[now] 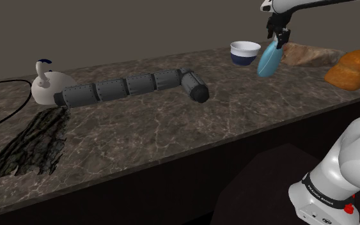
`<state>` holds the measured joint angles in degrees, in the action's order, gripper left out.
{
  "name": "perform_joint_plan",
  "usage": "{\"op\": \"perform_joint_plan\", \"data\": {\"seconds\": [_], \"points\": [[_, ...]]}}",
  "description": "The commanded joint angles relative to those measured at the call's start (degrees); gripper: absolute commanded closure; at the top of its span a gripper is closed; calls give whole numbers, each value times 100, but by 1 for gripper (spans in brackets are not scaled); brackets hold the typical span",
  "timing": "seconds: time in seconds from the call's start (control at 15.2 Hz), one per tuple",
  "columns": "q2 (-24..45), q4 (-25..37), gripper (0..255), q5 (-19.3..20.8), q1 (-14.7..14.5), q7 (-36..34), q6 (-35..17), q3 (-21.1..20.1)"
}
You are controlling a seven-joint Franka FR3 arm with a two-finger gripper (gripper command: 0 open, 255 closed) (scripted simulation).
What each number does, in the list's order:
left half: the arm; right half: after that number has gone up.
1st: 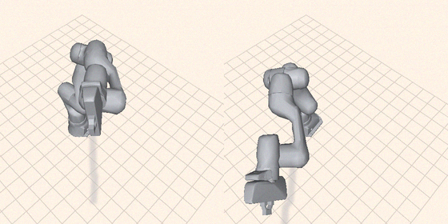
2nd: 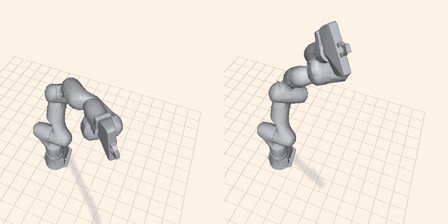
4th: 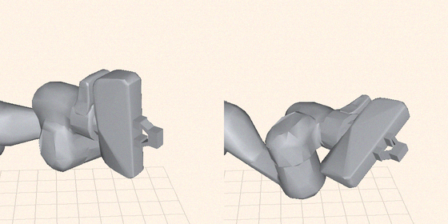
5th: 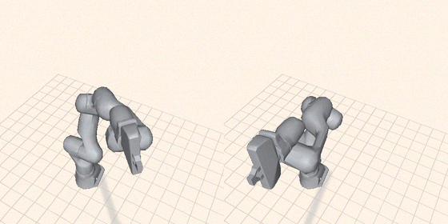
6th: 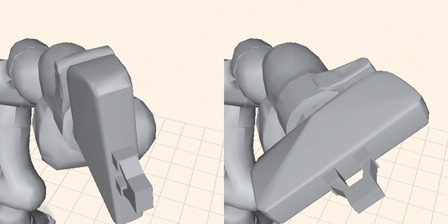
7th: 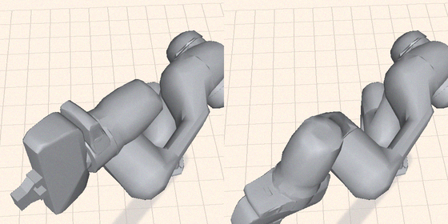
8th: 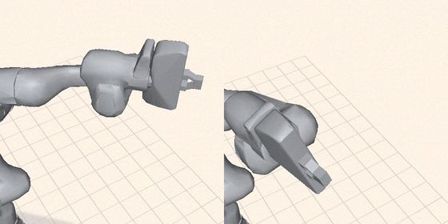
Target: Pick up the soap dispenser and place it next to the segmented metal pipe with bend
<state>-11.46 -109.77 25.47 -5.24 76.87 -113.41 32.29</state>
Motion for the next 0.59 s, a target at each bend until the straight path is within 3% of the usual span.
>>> {"op": "perform_joint_plan", "data": {"seconds": [0.0,0.53], "points": [[157,102,0,-68,-13,182,-125,70],[366,-168,0,-132,49,230,-625,224]]}}
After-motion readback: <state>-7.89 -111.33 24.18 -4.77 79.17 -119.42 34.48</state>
